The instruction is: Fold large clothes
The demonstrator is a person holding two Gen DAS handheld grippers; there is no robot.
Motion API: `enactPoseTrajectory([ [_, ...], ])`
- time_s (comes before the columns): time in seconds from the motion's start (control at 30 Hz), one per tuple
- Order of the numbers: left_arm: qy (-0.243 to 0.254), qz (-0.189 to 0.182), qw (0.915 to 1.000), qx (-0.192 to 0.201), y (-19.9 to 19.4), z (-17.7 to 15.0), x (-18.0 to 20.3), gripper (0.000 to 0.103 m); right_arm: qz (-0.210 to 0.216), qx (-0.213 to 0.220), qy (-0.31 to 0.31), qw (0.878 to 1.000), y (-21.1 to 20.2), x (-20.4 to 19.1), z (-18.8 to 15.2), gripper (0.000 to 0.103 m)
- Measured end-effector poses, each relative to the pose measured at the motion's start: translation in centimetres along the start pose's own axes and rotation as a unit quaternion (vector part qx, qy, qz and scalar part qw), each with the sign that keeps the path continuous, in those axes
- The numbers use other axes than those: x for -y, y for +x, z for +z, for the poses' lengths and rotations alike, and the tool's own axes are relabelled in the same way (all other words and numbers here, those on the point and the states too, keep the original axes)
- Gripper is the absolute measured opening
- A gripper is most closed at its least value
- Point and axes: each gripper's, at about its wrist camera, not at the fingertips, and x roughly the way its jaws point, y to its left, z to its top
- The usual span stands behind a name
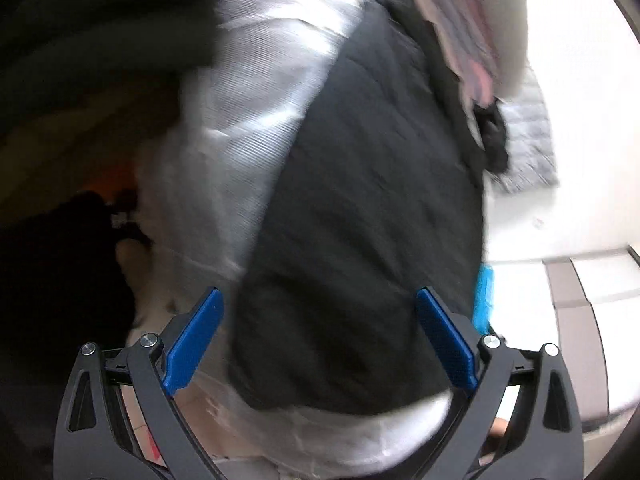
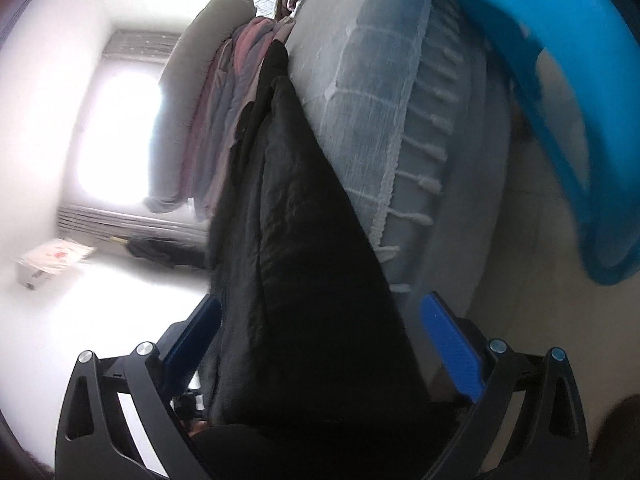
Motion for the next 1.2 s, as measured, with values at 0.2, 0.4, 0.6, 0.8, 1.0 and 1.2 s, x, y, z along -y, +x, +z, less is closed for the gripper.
enactPoseTrajectory([
  [0.2, 0.060, 0.009, 0.9981, -0.011, 0.7, -1.5, 3.0, 0.089, 0.045, -0.045, 0.028, 0.998, 3.8, 3.0, 0.2, 0.096],
  [0.4, 0.061, 0.032, 0.9976, -0.012, 0.7, -1.3, 2.8, 0.040, 0.086, -0.099, 0.041, 0.991, 6.1, 5.1, -1.6, 0.096],
  [0.6, 0.076, 0.025, 0.9968, -0.005, -0.6, -1.3, 3.7, 0.018, 0.172, -0.104, -0.016, 0.979, 4.6, 2.7, -3.3, 0.062],
  [0.8, 0.049, -0.008, 0.9987, -0.009, -1.1, -0.9, 2.9, 0.051, 0.217, -0.103, -0.036, 0.970, 4.0, 0.9, -2.9, 0.049],
  [1.0, -0.002, -0.003, 0.9996, -0.029, 0.5, -1.0, 0.9, 0.083, 0.196, -0.110, -0.009, 0.974, 4.7, 2.0, -2.4, 0.061],
  [1.2, 0.024, 0.010, 0.9995, -0.021, 0.4, -0.9, 1.7, 0.033, 0.142, -0.101, -0.041, 0.984, 5.1, 0.2, -2.9, 0.021],
])
